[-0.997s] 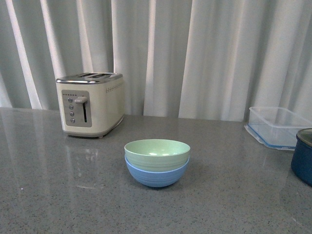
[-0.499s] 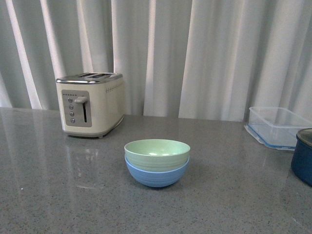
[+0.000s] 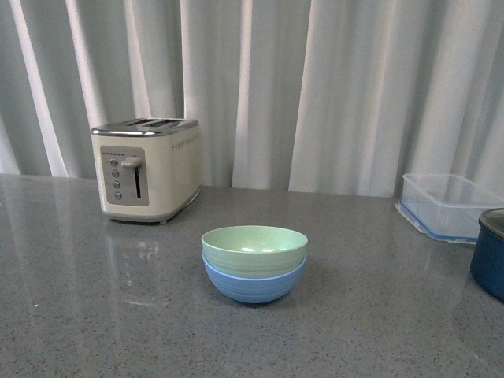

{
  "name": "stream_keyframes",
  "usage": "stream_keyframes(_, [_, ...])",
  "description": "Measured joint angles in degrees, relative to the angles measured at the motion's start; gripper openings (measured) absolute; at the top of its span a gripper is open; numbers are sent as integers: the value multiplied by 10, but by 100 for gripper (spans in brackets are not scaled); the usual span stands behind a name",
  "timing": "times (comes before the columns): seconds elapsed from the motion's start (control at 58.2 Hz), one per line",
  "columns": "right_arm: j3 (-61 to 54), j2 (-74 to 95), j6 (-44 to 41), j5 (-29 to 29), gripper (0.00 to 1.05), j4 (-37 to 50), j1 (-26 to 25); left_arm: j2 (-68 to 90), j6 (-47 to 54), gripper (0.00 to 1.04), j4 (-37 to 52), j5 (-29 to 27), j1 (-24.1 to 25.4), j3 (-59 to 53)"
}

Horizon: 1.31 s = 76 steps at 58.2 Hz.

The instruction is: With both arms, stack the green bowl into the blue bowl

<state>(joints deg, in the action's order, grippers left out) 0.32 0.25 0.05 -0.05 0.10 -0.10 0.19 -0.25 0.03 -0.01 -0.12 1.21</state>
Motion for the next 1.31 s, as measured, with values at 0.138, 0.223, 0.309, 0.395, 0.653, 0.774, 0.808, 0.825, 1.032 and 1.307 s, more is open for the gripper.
stream_keyframes(0.138, [0, 0, 0, 0, 45, 0, 0, 0, 0, 98, 0, 0, 0, 0])
stream_keyframes(0.223, [0, 0, 0, 0, 64, 0, 0, 0, 0, 98, 0, 0, 0, 0])
stream_keyframes(0.309, [0, 0, 0, 0, 80, 0, 0, 0, 0, 98, 0, 0, 0, 0])
stream_keyframes(0.395, [0, 0, 1, 0, 96, 0, 0, 0, 0, 98, 0, 0, 0, 0])
stream_keyframes(0.653, [0, 0, 0, 0, 95, 0, 0, 0, 0, 98, 0, 0, 0, 0])
stream_keyframes(0.774, [0, 0, 0, 0, 95, 0, 0, 0, 0, 98, 0, 0, 0, 0])
stream_keyframes(0.808, [0, 0, 0, 0, 95, 0, 0, 0, 0, 98, 0, 0, 0, 0])
stream_keyframes(0.825, [0, 0, 0, 0, 95, 0, 0, 0, 0, 98, 0, 0, 0, 0])
stream_keyframes(1.032, [0, 0, 0, 0, 95, 0, 0, 0, 0, 98, 0, 0, 0, 0])
stream_keyframes(1.307, [0, 0, 0, 0, 95, 0, 0, 0, 0, 98, 0, 0, 0, 0])
